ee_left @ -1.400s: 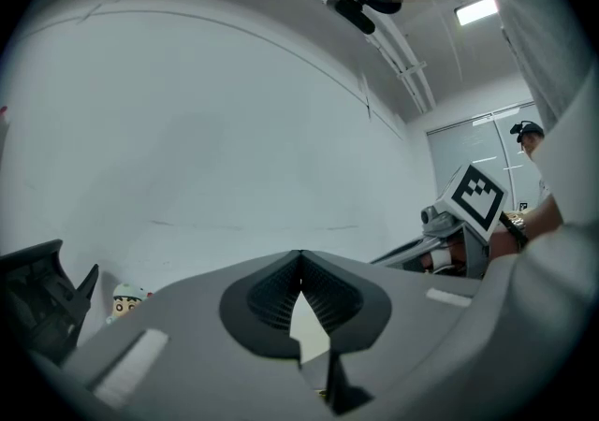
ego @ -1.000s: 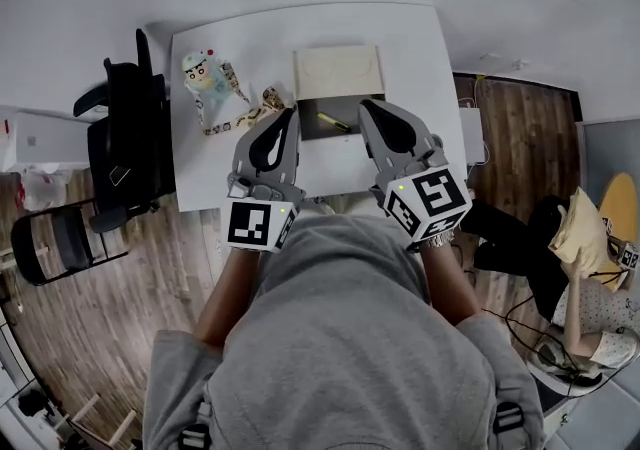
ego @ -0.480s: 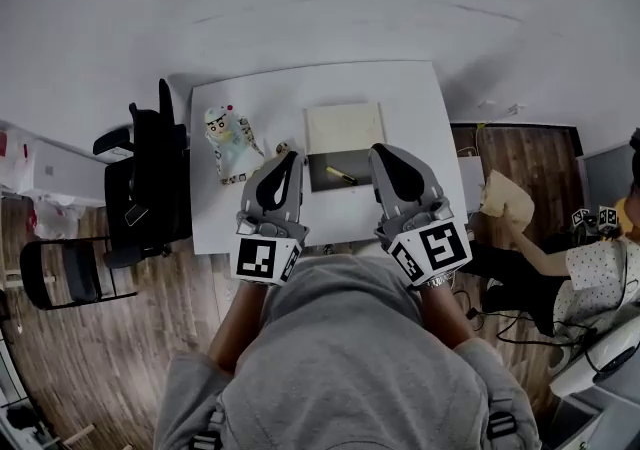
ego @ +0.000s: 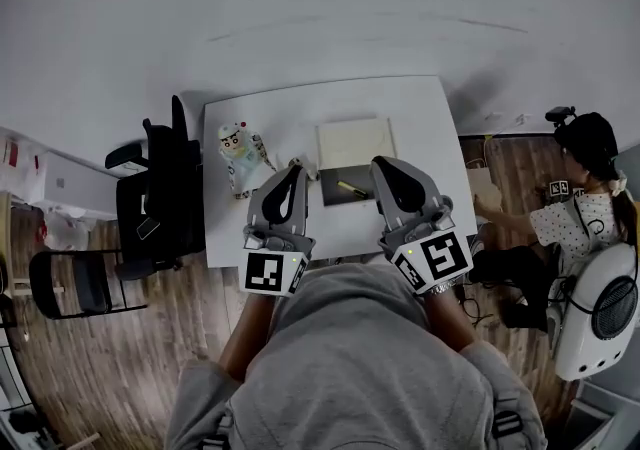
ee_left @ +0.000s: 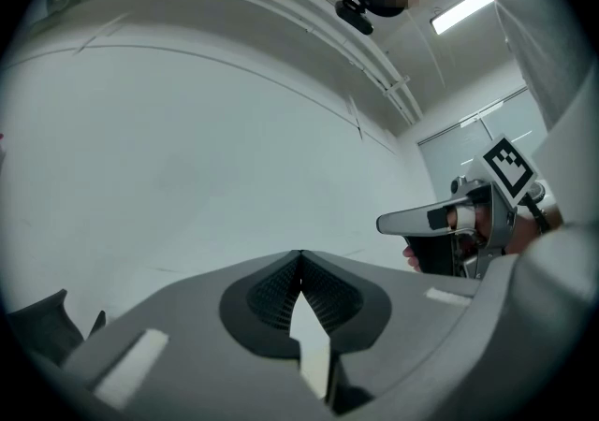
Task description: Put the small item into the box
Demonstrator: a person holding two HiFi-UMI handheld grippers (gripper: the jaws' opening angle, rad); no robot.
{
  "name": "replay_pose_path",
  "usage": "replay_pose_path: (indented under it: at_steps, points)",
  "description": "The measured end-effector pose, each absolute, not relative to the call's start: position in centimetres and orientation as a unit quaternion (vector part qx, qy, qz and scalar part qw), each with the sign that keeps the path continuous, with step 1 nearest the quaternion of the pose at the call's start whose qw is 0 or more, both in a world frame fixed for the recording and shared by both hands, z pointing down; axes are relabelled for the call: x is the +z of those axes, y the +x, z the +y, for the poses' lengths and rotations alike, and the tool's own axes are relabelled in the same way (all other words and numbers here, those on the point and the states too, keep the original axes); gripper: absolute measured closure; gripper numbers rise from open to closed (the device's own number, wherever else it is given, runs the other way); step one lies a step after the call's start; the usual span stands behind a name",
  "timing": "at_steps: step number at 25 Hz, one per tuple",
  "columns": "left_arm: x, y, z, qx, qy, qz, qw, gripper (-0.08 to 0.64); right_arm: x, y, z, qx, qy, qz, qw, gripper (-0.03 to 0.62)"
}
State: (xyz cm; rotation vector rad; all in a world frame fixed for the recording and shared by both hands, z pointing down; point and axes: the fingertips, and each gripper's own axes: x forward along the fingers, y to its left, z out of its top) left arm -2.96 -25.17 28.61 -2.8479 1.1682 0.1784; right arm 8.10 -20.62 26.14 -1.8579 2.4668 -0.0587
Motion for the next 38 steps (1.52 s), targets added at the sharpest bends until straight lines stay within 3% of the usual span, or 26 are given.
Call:
replay_pose_path:
  at_steps: [38]
  points:
    - [29.9, -2.7, -24.1, 0.049, -0.924, 0.378, 0.021, 0.557, 28.3, 8.3, -20.2, -0.034, -0.6, 0.8, 0.001, 0.577]
